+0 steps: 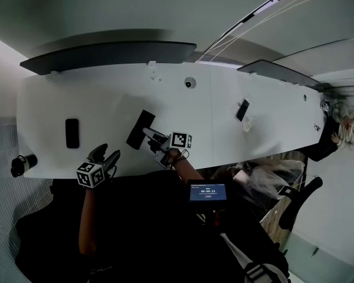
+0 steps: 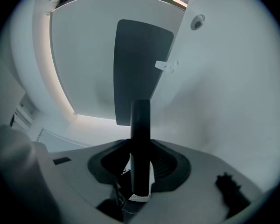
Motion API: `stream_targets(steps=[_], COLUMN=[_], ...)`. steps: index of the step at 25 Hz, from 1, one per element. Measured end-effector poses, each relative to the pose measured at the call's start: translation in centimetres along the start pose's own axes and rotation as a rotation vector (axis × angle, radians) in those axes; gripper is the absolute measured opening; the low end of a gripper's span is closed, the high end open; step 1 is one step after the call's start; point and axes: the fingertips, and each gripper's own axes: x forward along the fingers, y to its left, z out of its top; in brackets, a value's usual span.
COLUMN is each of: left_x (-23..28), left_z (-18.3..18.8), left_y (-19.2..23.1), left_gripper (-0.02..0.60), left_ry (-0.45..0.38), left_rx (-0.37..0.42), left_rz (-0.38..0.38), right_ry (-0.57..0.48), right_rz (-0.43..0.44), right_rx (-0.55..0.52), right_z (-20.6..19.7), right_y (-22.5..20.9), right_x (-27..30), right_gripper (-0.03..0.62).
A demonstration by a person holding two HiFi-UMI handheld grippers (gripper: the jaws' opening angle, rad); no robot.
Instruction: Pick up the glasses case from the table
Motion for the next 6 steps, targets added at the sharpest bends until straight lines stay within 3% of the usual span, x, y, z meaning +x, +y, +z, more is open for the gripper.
stream_targets(steps=[6], left_x=[0.24], left_z=[-0.74], left_y=[0.19], left_gripper=[0.305], left_ry=[0.016], left_rx=[-0.010], left_rz=[0.002], right_ry=[0.026], right_rz=[-0.017], right_rx=[-0.018], right_z=[-0.64], right_y=[-0.44], right_x=[0.25], right_gripper=[0.141])
